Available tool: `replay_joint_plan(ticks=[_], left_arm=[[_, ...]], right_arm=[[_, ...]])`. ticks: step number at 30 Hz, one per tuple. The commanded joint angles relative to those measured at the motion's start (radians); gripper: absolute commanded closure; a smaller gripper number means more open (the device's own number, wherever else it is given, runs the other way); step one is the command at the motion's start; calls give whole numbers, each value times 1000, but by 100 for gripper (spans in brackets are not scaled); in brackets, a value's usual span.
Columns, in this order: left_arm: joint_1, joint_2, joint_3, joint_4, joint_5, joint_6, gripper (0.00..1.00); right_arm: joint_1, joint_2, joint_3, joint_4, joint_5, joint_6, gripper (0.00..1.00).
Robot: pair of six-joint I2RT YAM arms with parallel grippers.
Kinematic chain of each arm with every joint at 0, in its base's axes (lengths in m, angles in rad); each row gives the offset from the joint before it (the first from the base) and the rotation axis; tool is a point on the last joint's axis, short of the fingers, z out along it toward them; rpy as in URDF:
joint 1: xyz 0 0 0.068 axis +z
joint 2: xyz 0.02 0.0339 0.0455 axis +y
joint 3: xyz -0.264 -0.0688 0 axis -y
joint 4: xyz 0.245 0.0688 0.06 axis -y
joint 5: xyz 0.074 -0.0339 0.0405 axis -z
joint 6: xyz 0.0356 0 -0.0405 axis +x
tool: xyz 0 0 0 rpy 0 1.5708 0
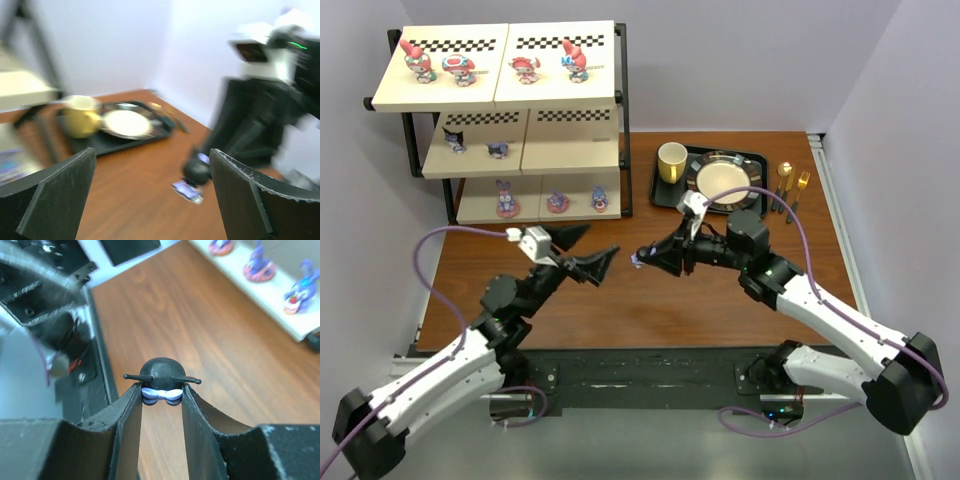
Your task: Place and organize the plastic toys onto the shelf
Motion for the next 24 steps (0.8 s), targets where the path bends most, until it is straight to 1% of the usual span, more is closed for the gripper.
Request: replay_joint_plan(ticks=[1,2,3,4,5,6,7,8,9,10,11,12,13,14,16,17,19,20,21,24], left_arm=[[-3,-92,209,-545,-500,43,0],[-2,-98,244,-615,-556,35,0],[-3,-102,276,-694,-664,31,0],[-2,-105,338,-823,-718,15,0],[-2,-110,361,-874,-770,8,0],[-3,-124,376,-957,-867,3,0],[-3,-136,392,-988,-907,0,0],[-3,-150,393,-1012,-941,3,0],[-3,-183,390,-1043,-990,5,0],[-2,-200,378,-1052,-1008,6,0],[-3,-240,369,-1060,-1021,6,0],[-3,-257,349,-1066,-1042,6,0],[-3,-274,340,-1069,-1053,11,0],[-2,-305,332,-1069,-1064,14,0],[-2,-328,309,-1054,-1096,31,0],[0,-343,304,-1045,-1101,41,0],[-2,-351,301,-1033,-1105,54,0],[0,-355,300,-1027,-1107,58,0],[3,-354,300,-1025,-1107,60,0],[11,-348,300,-1023,-1104,61,0]], right_arm=[[124,77,179,-91,372,-9,100],[148,99,212,-111,437,-13,100],[174,128,279,-137,547,-16,100],[217,183,314,-160,602,-26,100],[237,217,386,-176,662,-26,100],[252,249,423,-199,755,-23,100],[273,321,462,-208,788,-15,100],[283,359,550,-225,824,-9,100],[294,395,600,-266,866,-9,100],[318,437,649,-286,941,-19,100],[330,508,742,-301,989,-27,100],[343,548,788,-324,1029,-45,100],[358,583,834,-337,1102,-50,100],[363,652,923,-351,1127,-52,100],[370,715,1012,-394,1173,-50,100],[370,752,1101,-407,1221,-52,100],[372,846,1189,-458,1267,-53,100],[372,873,1270,-472,1311,-56,100],[372,930,1310,-496,1330,-58,100],[372,1023,1456,-538,1384,-52,100]])
